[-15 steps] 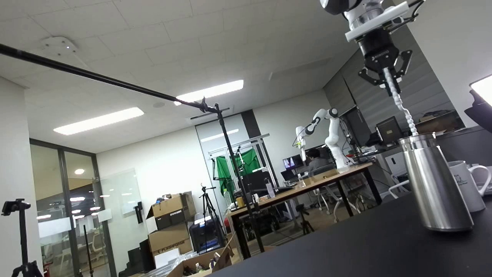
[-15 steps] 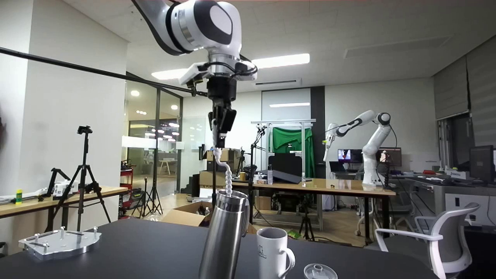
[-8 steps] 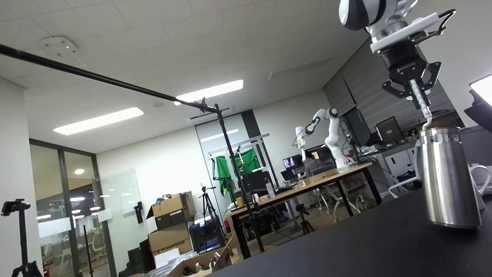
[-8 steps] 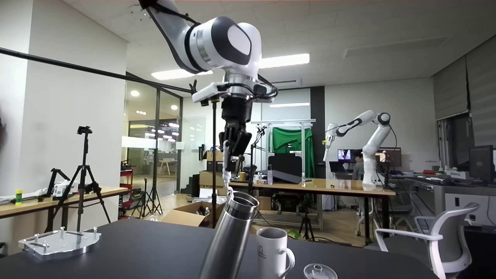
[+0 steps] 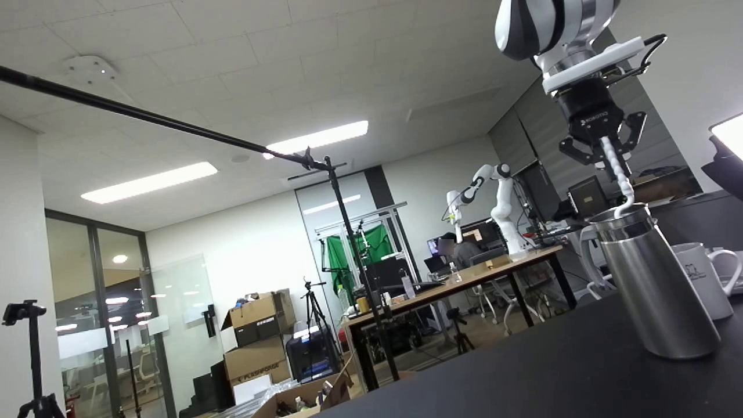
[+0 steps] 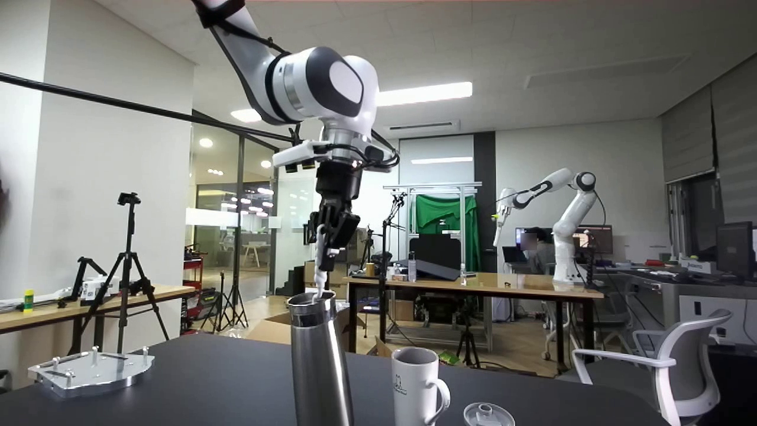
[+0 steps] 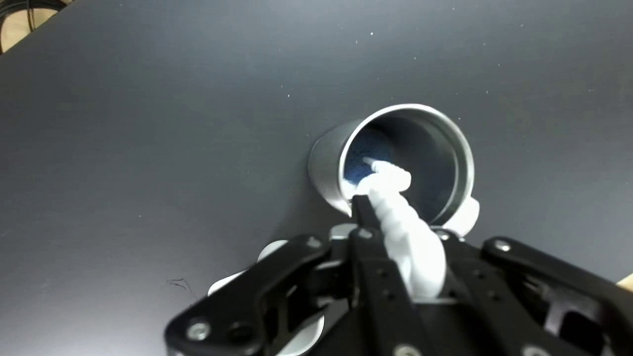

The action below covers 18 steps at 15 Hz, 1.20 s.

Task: Stir the contents in the silver flask.

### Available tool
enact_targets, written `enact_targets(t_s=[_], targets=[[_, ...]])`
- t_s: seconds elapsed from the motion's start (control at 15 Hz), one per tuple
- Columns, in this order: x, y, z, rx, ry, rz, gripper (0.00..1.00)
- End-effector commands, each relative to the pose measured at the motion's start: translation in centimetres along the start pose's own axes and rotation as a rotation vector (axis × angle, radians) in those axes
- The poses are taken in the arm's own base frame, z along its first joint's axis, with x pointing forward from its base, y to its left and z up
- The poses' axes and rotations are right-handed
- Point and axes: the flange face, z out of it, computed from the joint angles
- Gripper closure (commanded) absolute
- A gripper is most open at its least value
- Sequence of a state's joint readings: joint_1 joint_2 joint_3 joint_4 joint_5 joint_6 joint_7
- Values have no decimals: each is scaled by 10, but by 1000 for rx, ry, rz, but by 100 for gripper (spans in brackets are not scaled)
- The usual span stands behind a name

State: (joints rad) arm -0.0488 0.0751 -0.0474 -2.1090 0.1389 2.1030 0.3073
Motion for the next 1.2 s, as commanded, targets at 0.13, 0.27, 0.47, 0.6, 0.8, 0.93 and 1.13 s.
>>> enact_targets(t_s=[0.13,0.27,0.47,0.6,0.8,0.93,1.13], targets=[[-1,-5,9,-7,-35,-14,96],[0,-3,14,-8,-43,-12,96],[-1,-5,16,-9,-53,-18,96],[-6,-11,3,-13,-46,-31,96],[-21,-27,-36,-21,-33,-61,96],[-32,-39,-65,-18,-22,-85,96],[-41,-47,-100,-22,2,-117,96]])
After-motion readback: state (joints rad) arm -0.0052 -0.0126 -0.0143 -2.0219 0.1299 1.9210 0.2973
